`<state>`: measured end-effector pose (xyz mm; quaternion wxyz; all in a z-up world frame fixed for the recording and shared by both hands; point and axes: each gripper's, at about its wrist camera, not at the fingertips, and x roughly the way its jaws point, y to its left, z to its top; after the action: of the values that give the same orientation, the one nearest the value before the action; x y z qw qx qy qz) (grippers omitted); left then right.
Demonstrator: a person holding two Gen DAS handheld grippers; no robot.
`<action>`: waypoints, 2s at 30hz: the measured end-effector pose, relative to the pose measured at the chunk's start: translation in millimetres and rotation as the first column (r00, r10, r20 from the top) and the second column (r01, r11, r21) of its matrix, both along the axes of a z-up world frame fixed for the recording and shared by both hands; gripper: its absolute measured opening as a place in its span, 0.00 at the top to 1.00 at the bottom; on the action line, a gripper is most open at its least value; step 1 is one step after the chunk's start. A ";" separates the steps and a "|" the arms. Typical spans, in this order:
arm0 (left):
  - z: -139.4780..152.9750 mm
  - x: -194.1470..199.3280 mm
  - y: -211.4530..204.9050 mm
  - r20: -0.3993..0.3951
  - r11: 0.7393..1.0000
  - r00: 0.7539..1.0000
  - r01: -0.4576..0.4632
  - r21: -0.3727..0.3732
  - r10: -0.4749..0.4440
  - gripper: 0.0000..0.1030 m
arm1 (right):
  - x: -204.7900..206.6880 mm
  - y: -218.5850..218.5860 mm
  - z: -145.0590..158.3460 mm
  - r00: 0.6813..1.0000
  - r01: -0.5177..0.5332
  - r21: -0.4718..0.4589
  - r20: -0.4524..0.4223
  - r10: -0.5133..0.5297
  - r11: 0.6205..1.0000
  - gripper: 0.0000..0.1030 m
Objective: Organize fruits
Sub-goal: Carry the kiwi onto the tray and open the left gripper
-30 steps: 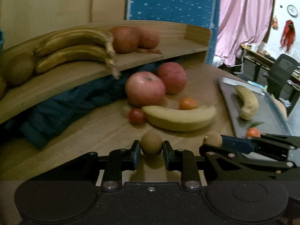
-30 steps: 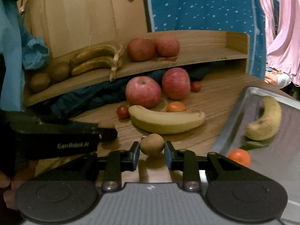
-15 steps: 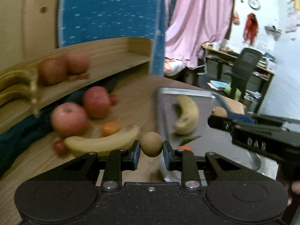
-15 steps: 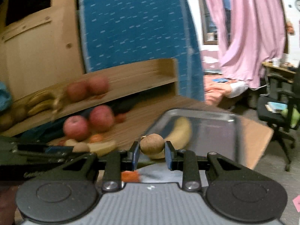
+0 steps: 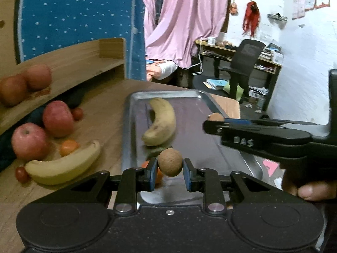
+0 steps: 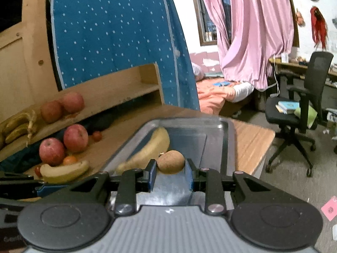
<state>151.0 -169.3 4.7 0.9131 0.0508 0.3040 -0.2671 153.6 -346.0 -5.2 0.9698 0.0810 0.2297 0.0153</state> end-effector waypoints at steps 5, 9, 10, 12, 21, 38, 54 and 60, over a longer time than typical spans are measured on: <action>-6.7 1.3 -4.7 -0.015 1.000 1.000 0.008 0.006 -0.008 0.73 | -1.4 3.1 -8.3 1.000 0.001 0.009 -0.018 -0.001 1.000 0.68; -10.1 4.8 -7.1 -0.025 1.000 1.000 0.018 0.011 -0.017 0.73 | -2.0 4.8 -9.8 1.000 0.009 0.005 -0.019 -0.009 1.000 0.68; -10.9 5.2 -7.4 -0.027 1.000 0.999 0.020 0.011 -0.020 0.73 | -2.2 4.6 -9.9 1.000 0.011 0.003 -0.019 -0.011 1.000 0.68; -11.7 6.1 -7.4 -0.027 1.000 0.999 0.023 0.011 -0.023 0.73 | -2.2 4.1 -10.1 1.000 0.013 -0.001 -0.021 -0.013 1.000 0.68; -12.9 7.8 -6.9 -0.028 1.000 0.999 0.026 0.012 -0.026 0.73 | -0.5 4.9 -11.3 0.999 0.018 -0.005 -0.032 -0.018 1.000 0.68; -13.2 8.1 -7.0 -0.028 1.000 0.999 0.027 0.012 -0.027 0.72 | -1.0 4.2 -12.1 0.999 0.022 -0.005 -0.031 -0.022 1.000 0.68; -8.8 6.9 -2.3 -0.006 1.000 1.000 0.008 -0.003 -0.008 0.48 | -10.9 -2.6 -4.2 0.997 0.071 0.003 -0.004 -0.071 0.997 0.42; -2.2 3.2 1.9 0.020 1.000 1.000 -0.015 -0.016 0.015 0.33 | -15.7 -3.9 0.2 0.996 0.094 0.005 0.013 -0.094 0.996 0.23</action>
<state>154.2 -167.4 2.5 0.9185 0.0438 0.2928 -0.2622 137.9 -349.9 -5.0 0.9707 0.0938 0.2193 -0.0292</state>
